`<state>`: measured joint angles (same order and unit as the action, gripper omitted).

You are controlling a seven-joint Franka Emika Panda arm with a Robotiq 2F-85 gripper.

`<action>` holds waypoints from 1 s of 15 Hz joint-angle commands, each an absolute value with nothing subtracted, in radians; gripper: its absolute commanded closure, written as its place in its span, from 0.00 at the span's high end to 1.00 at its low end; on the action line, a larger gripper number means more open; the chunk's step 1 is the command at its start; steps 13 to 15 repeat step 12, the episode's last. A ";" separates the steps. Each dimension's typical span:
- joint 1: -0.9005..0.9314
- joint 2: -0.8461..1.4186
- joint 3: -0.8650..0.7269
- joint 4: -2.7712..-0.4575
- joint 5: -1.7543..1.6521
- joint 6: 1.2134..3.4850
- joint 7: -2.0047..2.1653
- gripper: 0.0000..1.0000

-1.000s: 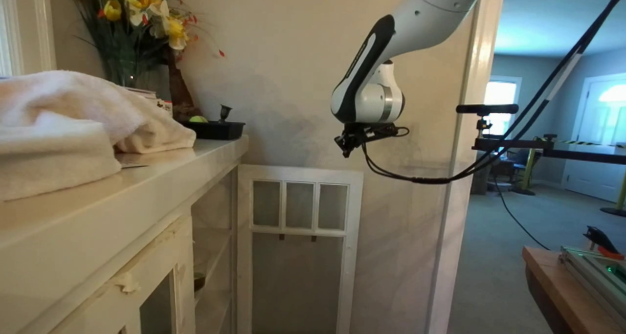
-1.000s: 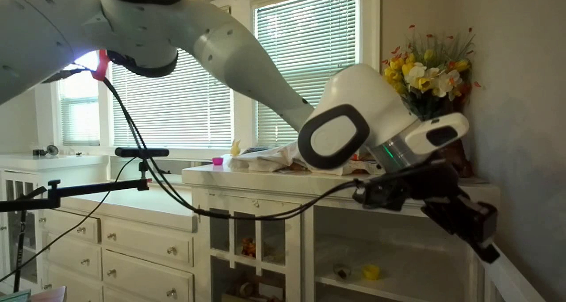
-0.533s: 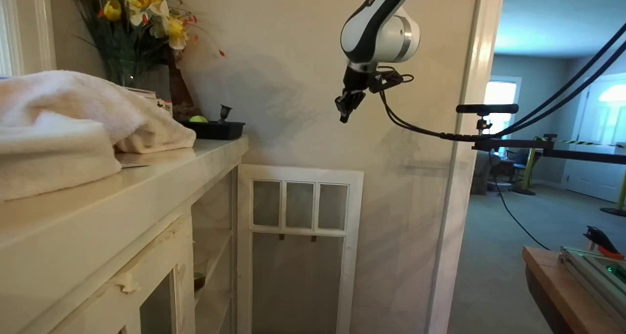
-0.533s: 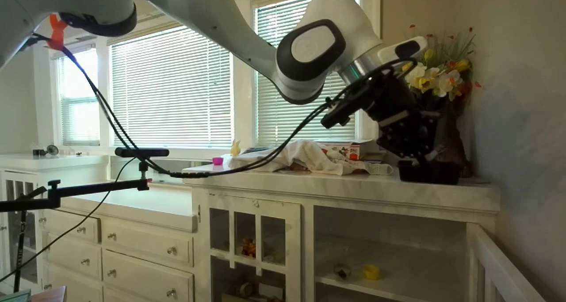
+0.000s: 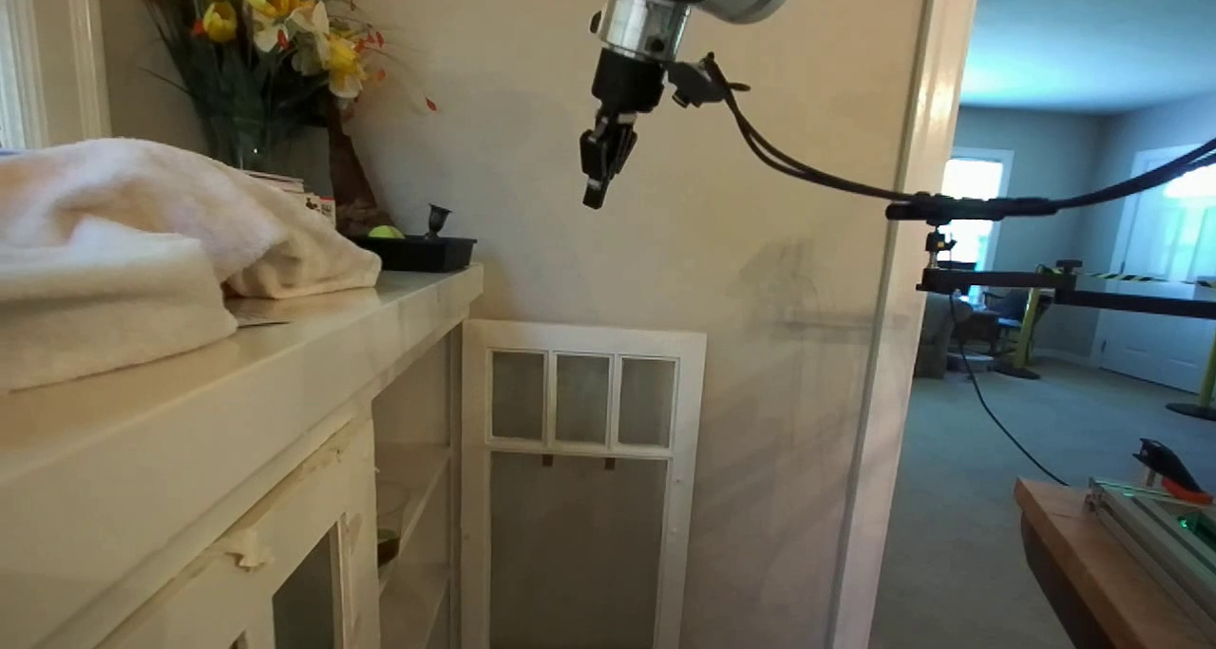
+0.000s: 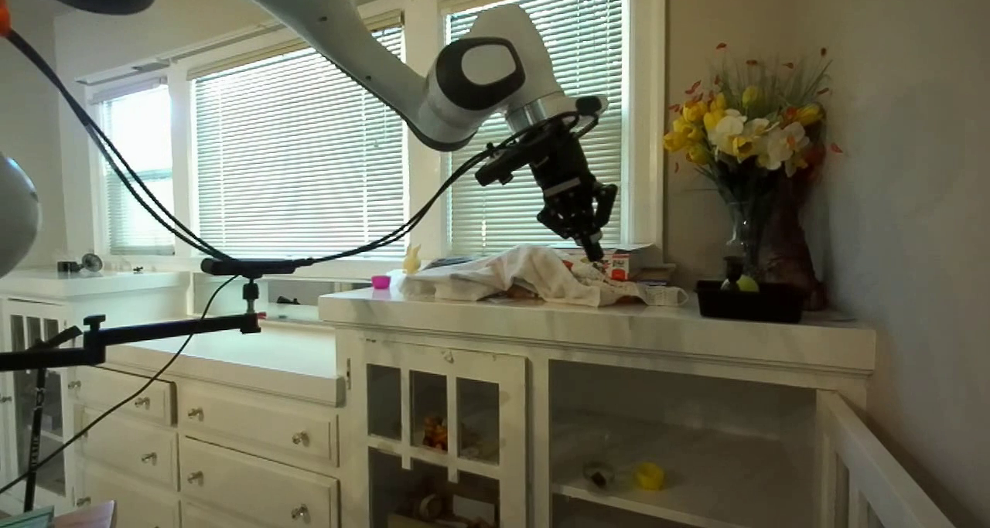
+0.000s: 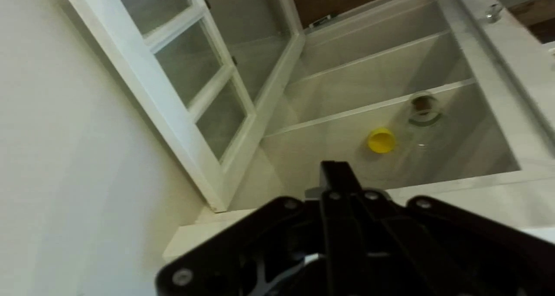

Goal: Open the right side of the bottom cabinet drawer

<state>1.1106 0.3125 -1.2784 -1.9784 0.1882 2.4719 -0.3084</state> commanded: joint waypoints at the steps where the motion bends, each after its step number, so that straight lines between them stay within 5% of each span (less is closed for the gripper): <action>1: 1.040 0.094 -1.090 -1.939 0.008 2.301 -0.146 0.00; 2: 0.993 0.070 -1.020 -1.920 -0.007 2.240 -0.101 0.00; 3: 0.928 0.058 -0.939 -1.903 0.002 2.187 -0.071 0.26; 4: 0.865 0.054 -0.870 -1.893 0.001 2.171 -0.016 0.27; 5: 0.784 0.089 -0.788 -1.904 -0.009 2.233 -0.057 0.08; 8: 0.690 0.063 -0.692 -1.889 0.005 2.195 -0.031 0.26; 15: 0.683 0.062 -0.688 -1.889 0.006 2.194 -0.029 0.27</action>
